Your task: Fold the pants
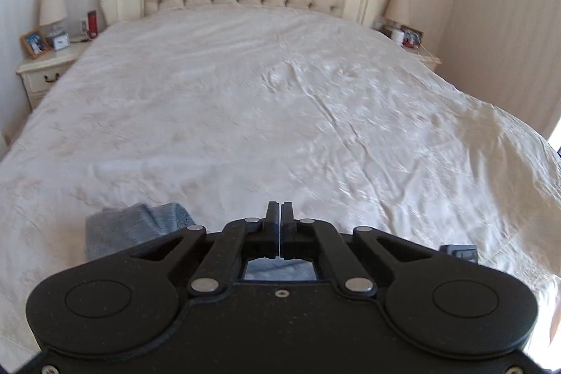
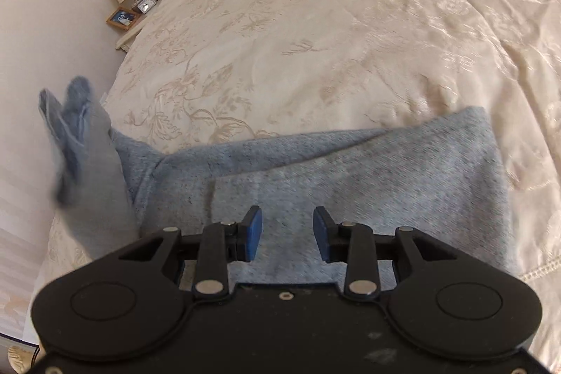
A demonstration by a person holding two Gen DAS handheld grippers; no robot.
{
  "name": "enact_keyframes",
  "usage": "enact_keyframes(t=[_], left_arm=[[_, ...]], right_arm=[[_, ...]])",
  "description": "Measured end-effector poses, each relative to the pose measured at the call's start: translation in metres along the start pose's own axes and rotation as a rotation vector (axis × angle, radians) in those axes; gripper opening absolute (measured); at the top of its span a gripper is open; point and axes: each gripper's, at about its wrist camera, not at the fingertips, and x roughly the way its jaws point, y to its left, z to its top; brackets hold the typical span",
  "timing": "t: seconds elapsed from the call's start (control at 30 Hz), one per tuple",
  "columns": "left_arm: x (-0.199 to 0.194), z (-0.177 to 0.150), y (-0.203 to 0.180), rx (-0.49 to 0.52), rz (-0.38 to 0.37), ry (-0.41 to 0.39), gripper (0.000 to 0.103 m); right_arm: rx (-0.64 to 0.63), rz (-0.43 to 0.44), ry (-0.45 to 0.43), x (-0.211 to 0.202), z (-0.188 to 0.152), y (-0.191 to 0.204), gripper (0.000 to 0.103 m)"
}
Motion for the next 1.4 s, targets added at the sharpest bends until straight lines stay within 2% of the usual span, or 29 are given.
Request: enact_keyframes(t=[0.1, 0.17, 0.2, 0.3, 0.4, 0.53, 0.63, 0.8, 0.9, 1.03, 1.3, 1.4], left_arm=[[0.014, -0.018, -0.019, -0.017, -0.023, 0.077, 0.005], [0.015, -0.03, -0.017, -0.023, -0.001, 0.118, 0.015], [0.015, -0.036, -0.012, -0.028, 0.015, 0.141, 0.016], [0.01, -0.057, 0.014, -0.046, 0.106, 0.19, 0.016], [0.008, -0.074, 0.048, -0.044, 0.231, 0.232, 0.016], [0.008, -0.094, 0.092, -0.054, 0.309, 0.291, 0.016], [0.006, -0.111, 0.107, -0.057, 0.3, 0.329, 0.016], [0.009, -0.128, 0.088, 0.04, 0.212, 0.345, 0.016], [0.014, -0.13, 0.073, 0.084, 0.17, 0.342, 0.017], [0.016, -0.129, 0.069, 0.064, 0.12, 0.349, 0.017], [0.011, -0.132, 0.082, 0.067, 0.131, 0.359, 0.016], [0.014, -0.133, 0.088, 0.068, 0.149, 0.36, 0.016]], right_arm=[[0.034, 0.012, 0.016, -0.008, -0.006, -0.019, 0.036], [0.029, 0.011, 0.017, -0.013, -0.009, -0.026, 0.036], [0.028, 0.017, 0.018, -0.012, -0.009, -0.029, 0.036], [0.034, 0.037, 0.017, -0.011, -0.007, -0.03, 0.036], [0.035, 0.079, 0.019, -0.009, -0.004, -0.024, 0.036], [0.018, 0.13, 0.037, 0.004, 0.0, -0.001, 0.036], [0.004, 0.151, 0.044, 0.015, 0.004, 0.017, 0.036], [-0.027, 0.176, 0.076, 0.04, 0.015, 0.041, 0.037], [-0.055, 0.145, 0.101, 0.057, 0.019, 0.05, 0.038], [-0.065, 0.117, 0.112, 0.074, 0.027, 0.054, 0.038], [-0.119, 0.153, 0.134, 0.106, 0.047, 0.06, 0.04], [-0.091, 0.165, 0.175, 0.12, 0.052, 0.059, 0.041]])
